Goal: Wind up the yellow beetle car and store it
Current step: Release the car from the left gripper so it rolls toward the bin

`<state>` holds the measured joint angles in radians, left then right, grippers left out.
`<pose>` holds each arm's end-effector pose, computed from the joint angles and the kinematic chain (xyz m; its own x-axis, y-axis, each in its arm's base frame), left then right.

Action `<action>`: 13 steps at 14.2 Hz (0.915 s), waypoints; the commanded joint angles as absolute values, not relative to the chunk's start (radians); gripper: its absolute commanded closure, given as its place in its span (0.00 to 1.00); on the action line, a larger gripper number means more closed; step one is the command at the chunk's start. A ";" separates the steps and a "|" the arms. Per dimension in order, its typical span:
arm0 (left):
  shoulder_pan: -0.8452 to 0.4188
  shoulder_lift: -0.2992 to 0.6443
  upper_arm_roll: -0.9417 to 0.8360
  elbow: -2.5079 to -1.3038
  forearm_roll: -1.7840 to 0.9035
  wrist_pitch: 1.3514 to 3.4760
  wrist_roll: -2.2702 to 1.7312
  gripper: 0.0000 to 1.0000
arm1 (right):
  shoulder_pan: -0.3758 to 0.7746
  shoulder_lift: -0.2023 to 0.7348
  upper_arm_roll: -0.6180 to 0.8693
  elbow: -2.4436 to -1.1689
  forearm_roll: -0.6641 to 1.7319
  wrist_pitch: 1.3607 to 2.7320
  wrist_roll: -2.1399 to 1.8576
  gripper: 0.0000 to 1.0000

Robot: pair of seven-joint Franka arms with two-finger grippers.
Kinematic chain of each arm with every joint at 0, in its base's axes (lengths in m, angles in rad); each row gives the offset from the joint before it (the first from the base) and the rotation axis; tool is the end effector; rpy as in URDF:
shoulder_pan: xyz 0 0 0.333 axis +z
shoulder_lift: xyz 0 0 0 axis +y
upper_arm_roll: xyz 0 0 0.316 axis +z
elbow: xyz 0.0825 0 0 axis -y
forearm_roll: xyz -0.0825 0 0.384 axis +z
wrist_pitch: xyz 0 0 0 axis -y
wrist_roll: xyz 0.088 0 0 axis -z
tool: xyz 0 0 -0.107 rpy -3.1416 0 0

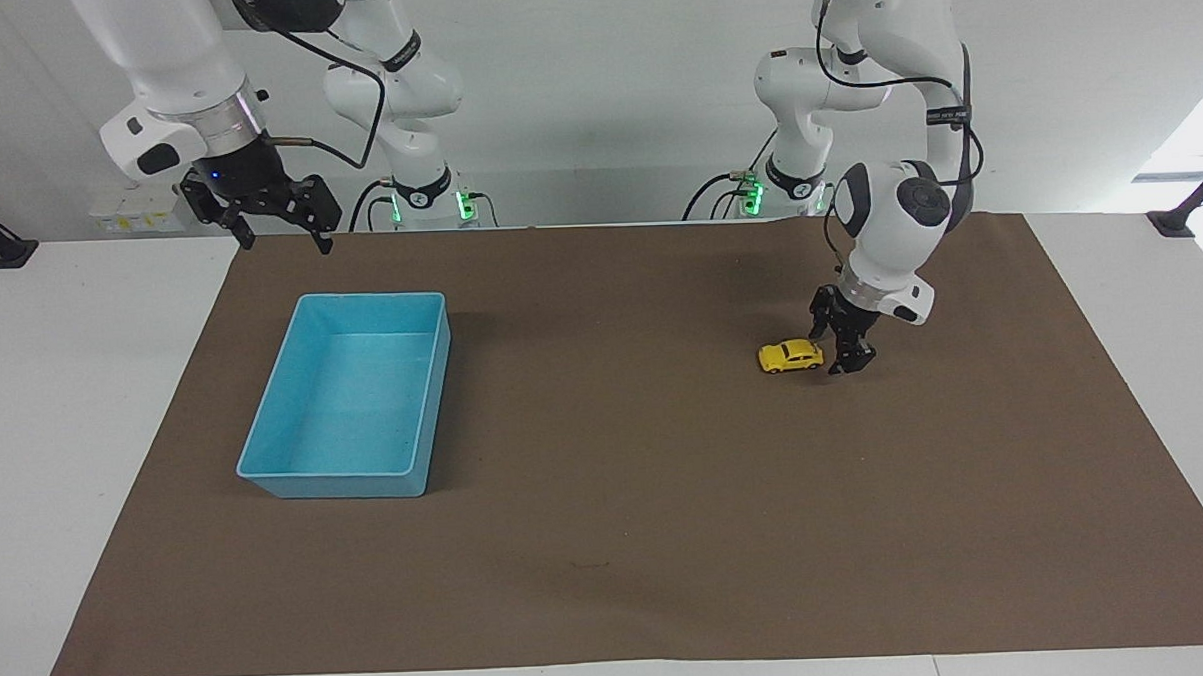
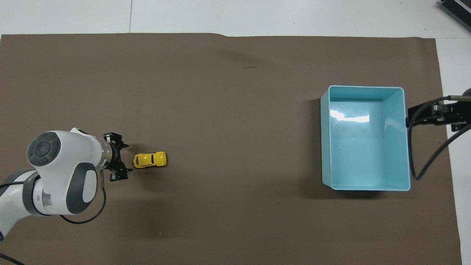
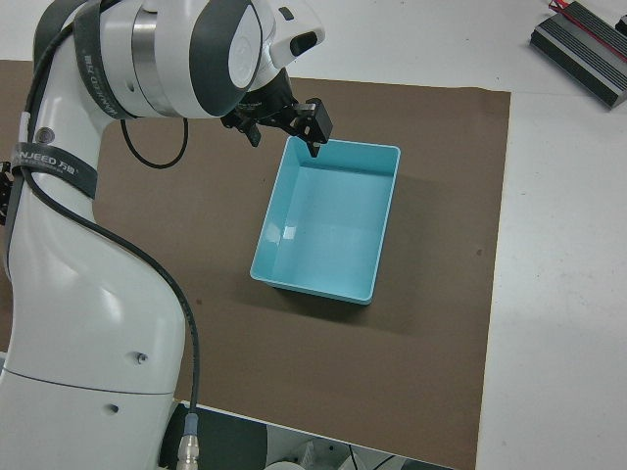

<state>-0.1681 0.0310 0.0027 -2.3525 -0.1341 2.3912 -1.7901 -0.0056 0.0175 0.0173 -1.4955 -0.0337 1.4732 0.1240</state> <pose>0.4980 -0.0843 0.3179 -0.1513 0.9844 -0.0903 0.9885 0.1503 -0.0169 0.5503 0.0025 0.6417 0.9927 -0.1153 -0.0353 -0.1139 -0.9928 0.0380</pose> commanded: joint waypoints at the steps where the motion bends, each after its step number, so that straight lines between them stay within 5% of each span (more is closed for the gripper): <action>1: -0.158 0.038 -0.006 -2.222 -0.118 2.243 -1.789 0.00 | -0.023 0.017 0.031 -1.496 -0.035 1.468 0.097 0.00; 13: -0.156 0.048 -0.006 -2.158 -0.118 2.220 -1.787 0.00 | -0.025 0.017 0.031 -1.496 -0.035 1.470 0.098 0.00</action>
<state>-0.1681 0.0357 -0.0006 -2.1844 -0.1327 2.2506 -1.7901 -0.0057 0.0174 0.0174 -1.4955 -0.0337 1.4732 0.1240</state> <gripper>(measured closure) 0.000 0.000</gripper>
